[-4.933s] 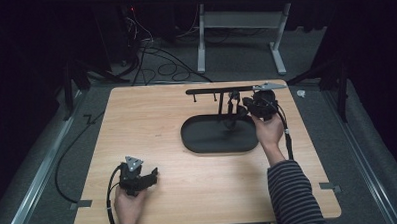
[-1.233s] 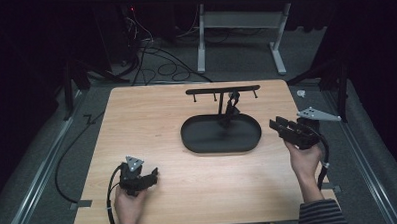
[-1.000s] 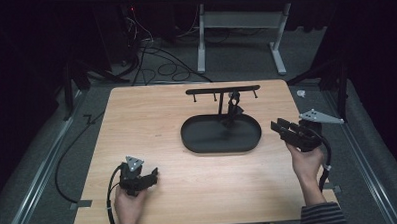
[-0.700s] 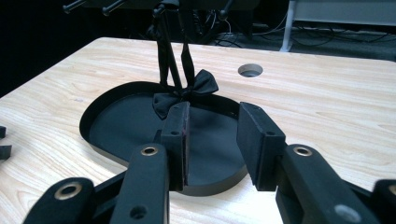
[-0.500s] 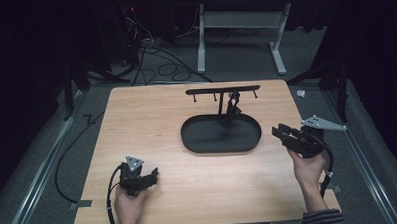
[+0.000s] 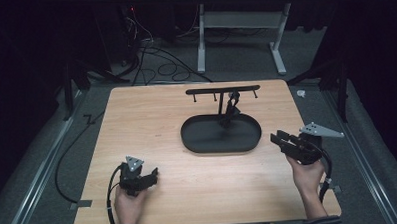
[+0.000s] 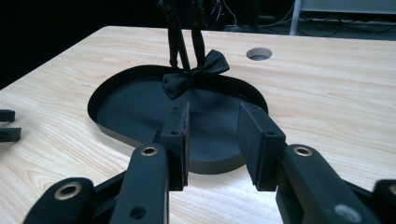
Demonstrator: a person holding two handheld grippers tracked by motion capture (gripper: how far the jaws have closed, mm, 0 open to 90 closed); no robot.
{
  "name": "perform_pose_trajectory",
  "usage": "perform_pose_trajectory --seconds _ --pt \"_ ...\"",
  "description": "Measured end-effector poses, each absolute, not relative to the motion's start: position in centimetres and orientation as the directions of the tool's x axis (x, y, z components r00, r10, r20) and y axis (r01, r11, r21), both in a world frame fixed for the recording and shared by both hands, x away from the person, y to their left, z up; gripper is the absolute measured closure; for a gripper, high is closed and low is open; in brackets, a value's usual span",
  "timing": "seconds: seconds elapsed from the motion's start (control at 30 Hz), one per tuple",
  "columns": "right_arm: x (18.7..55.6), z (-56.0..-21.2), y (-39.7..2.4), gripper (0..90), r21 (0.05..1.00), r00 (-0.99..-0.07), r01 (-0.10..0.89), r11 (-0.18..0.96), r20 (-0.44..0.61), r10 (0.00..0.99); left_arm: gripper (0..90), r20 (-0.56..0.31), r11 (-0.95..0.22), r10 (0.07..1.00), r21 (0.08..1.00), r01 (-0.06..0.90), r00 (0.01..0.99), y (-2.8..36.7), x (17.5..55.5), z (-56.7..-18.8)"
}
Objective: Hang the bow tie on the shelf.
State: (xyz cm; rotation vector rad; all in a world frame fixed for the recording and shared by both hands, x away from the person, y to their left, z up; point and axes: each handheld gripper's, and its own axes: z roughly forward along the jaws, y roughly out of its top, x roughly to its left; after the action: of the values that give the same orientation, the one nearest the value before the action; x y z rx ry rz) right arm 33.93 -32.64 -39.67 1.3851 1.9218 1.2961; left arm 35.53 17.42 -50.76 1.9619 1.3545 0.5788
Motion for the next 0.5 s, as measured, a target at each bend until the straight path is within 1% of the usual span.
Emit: perform_pose_trajectory --seconds 0.5 --pt "33.3 -40.8 -32.6 66.5 0.865 -0.407 0.499 0.048 0.186 0.894 25.1 -0.016 -0.232 0.932 0.739 0.632 0.361 17.4 35.5 -50.8"
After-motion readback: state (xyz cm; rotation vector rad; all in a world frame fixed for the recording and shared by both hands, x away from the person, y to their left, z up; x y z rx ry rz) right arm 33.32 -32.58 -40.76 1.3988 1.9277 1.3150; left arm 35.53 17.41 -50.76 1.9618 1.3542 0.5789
